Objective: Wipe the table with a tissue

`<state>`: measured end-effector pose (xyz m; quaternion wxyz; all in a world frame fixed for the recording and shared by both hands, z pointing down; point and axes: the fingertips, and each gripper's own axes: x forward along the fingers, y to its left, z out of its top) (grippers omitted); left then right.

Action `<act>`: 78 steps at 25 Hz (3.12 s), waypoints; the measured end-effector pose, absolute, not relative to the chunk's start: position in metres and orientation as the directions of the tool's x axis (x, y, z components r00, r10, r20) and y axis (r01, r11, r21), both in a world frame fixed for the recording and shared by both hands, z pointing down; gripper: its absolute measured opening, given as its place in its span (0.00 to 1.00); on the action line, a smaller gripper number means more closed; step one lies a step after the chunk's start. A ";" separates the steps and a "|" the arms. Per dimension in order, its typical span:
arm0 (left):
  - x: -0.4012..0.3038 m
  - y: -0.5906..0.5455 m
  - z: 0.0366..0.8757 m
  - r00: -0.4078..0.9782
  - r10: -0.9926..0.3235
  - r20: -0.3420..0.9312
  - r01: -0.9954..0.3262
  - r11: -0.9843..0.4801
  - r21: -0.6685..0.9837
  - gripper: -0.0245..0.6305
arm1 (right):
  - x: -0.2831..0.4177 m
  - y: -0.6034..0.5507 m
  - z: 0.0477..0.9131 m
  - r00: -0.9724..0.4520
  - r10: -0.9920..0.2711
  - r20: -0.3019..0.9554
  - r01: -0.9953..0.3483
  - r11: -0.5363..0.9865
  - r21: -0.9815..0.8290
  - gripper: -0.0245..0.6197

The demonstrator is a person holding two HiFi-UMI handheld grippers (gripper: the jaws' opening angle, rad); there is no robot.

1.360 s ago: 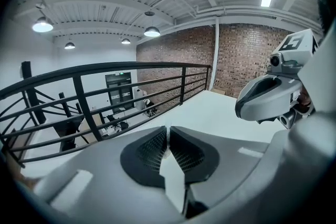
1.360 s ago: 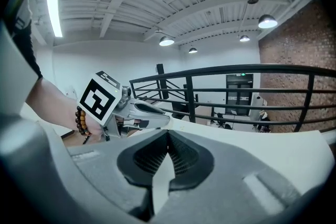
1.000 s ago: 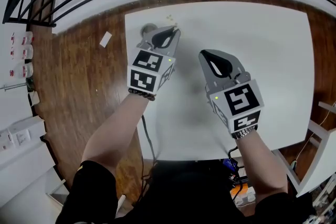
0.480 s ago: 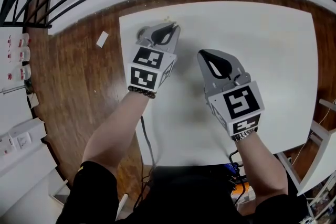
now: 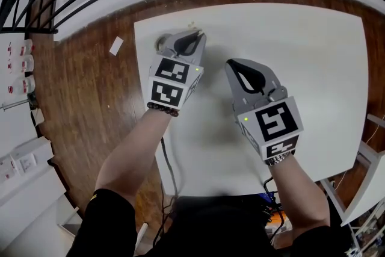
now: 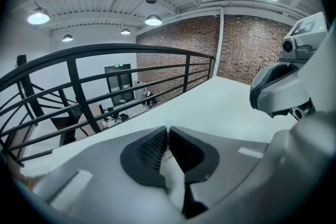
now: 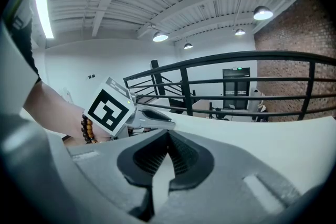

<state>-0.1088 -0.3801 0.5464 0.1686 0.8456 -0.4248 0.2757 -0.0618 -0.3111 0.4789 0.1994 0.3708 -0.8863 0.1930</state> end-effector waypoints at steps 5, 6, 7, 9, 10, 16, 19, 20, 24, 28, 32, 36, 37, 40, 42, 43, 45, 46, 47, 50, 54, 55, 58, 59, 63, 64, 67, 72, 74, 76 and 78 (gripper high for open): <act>-0.110 -0.381 0.551 0.462 -0.622 0.632 -0.798 -0.602 -0.010 0.09 | -0.067 -0.312 0.482 -0.648 -0.573 0.501 -0.731 0.653 -0.198 0.02; -0.109 -0.381 0.553 0.455 -0.617 0.641 -0.794 -0.607 -0.020 0.09 | -0.068 -0.312 0.483 -0.648 -0.570 0.505 -0.730 0.653 -0.199 0.02; -0.109 -0.380 0.554 0.448 -0.613 0.651 -0.790 -0.612 -0.033 0.09 | -0.068 -0.312 0.484 -0.647 -0.567 0.510 -0.730 0.653 -0.200 0.02; -0.108 -0.380 0.558 0.435 -0.606 0.666 -0.780 -0.623 -0.059 0.09 | -0.069 -0.311 0.487 -0.646 -0.560 0.519 -0.730 0.653 -0.204 0.03; -0.108 -0.380 0.560 0.430 -0.603 0.672 -0.775 -0.628 -0.068 0.09 | -0.070 -0.311 0.488 -0.646 -0.558 0.521 -0.729 0.653 -0.206 0.02; -0.108 -0.385 0.560 0.401 -0.596 0.696 -0.746 -0.654 -0.130 0.09 | -0.073 -0.319 0.487 -0.646 -0.578 0.499 -0.734 0.650 -0.197 0.02; -0.110 -0.387 0.561 0.388 -0.592 0.707 -0.733 -0.663 -0.154 0.09 | -0.076 -0.318 0.489 -0.648 -0.566 0.509 -0.730 0.651 -0.206 0.02; -0.110 -0.388 0.561 0.386 -0.590 0.709 -0.731 -0.665 -0.156 0.09 | -0.077 -0.318 0.490 -0.648 -0.563 0.513 -0.730 0.651 -0.208 0.02; -0.109 -0.389 0.561 0.379 -0.587 0.715 -0.725 -0.669 -0.165 0.09 | -0.078 -0.316 0.491 -0.652 -0.554 0.517 -0.725 0.654 -0.215 0.02; -0.110 -0.392 0.562 0.370 -0.588 0.719 -0.722 -0.669 -0.176 0.09 | -0.078 -0.319 0.490 -0.653 -0.565 0.504 -0.727 0.654 -0.209 0.03; -0.113 -0.397 0.563 0.361 -0.590 0.722 -0.723 -0.666 -0.182 0.09 | -0.079 -0.317 0.493 -0.653 -0.545 0.526 -0.722 0.659 -0.212 0.02; -0.116 -0.402 0.562 0.352 -0.593 0.724 -0.724 -0.663 -0.191 0.09 | -0.079 -0.319 0.492 -0.654 -0.562 0.506 -0.723 0.661 -0.202 0.02; -0.116 -0.403 0.562 0.350 -0.594 0.724 -0.724 -0.662 -0.193 0.09 | -0.080 -0.320 0.491 -0.657 -0.568 0.496 -0.723 0.661 -0.202 0.02; -0.119 -0.406 0.561 0.344 -0.596 0.725 -0.724 -0.660 -0.200 0.09 | -0.080 -0.320 0.489 -0.657 -0.570 0.492 -0.726 0.655 -0.211 0.02; -0.120 -0.408 0.559 0.341 -0.598 0.725 -0.725 -0.659 -0.202 0.09 | -0.079 -0.320 0.491 -0.655 -0.569 0.497 -0.728 0.653 -0.210 0.02; -0.121 -0.408 0.559 0.340 -0.599 0.725 -0.726 -0.657 -0.203 0.09 | -0.079 -0.320 0.491 -0.655 -0.570 0.496 -0.727 0.655 -0.206 0.02; -0.121 -0.409 0.561 0.338 -0.600 0.725 -0.727 -0.655 -0.203 0.09 | -0.080 -0.320 0.491 -0.658 -0.571 0.492 -0.724 0.658 -0.204 0.02; -0.122 -0.410 0.562 0.337 -0.601 0.725 -0.728 -0.655 -0.204 0.09 | -0.081 -0.320 0.491 -0.659 -0.569 0.492 -0.724 0.658 -0.209 0.02; -0.123 -0.410 0.562 0.335 -0.601 0.726 -0.728 -0.654 -0.205 0.09 | -0.083 -0.321 0.491 -0.660 -0.567 0.493 -0.723 0.657 -0.213 0.02; -0.126 -0.413 0.563 0.327 -0.603 0.728 -0.732 -0.649 -0.209 0.09 | -0.084 -0.322 0.493 -0.661 -0.566 0.493 -0.723 0.655 -0.218 0.02; -0.128 -0.415 0.562 0.315 -0.609 0.727 -0.737 -0.640 -0.217 0.09 | -0.082 -0.321 0.492 -0.660 -0.565 0.494 -0.724 0.654 -0.219 0.02; -0.129 -0.416 0.562 0.312 -0.611 0.727 -0.738 -0.638 -0.219 0.08 | -0.082 -0.321 0.492 -0.660 -0.566 0.494 -0.724 0.654 -0.218 0.02; -0.132 -0.418 0.563 0.303 -0.616 0.727 -0.744 -0.630 -0.224 0.09 | -0.082 -0.321 0.493 -0.660 -0.566 0.493 -0.724 0.655 -0.218 0.02; -0.133 -0.418 0.563 0.299 -0.618 0.727 -0.746 -0.627 -0.225 0.09 | -0.082 -0.321 0.493 -0.660 -0.566 0.493 -0.724 0.655 -0.217 0.02; -0.138 -0.421 0.566 0.280 -0.626 0.728 -0.754 -0.613 -0.237 0.08 | -0.081 -0.321 0.496 -0.660 -0.569 0.492 -0.725 0.653 -0.218 0.02; -0.140 -0.421 0.566 0.275 -0.628 0.728 -0.755 -0.610 -0.240 0.08 | -0.081 -0.321 0.495 -0.659 -0.569 0.492 -0.725 0.653 -0.217 0.02; -0.144 -0.423 0.565 0.264 -0.632 0.728 -0.756 -0.605 -0.250 0.08 | -0.081 -0.320 0.492 -0.658 -0.569 0.494 -0.726 0.653 -0.215 0.02; -0.146 -0.424 0.562 0.246 -0.638 0.729 -0.756 -0.597 -0.268 0.09 | -0.080 -0.320 0.488 -0.655 -0.573 0.493 -0.729 0.650 -0.213 0.02; -0.148 -0.426 0.563 0.238 -0.643 0.728 -0.757 -0.592 -0.275 0.08 | -0.081 -0.320 0.486 -0.655 -0.573 0.493 -0.728 0.652 -0.211 0.02; -0.151 -0.427 0.564 0.230 -0.647 0.727 -0.758 -0.587 -0.283 0.09 | -0.080 -0.320 0.488 -0.654 -0.574 0.493 -0.730 0.650 -0.212 0.02; -0.153 -0.429 0.565 0.222 -0.651 0.725 -0.759 -0.583 -0.291 0.09 | -0.079 -0.320 0.489 -0.652 -0.575 0.494 -0.732 0.647 -0.212 0.02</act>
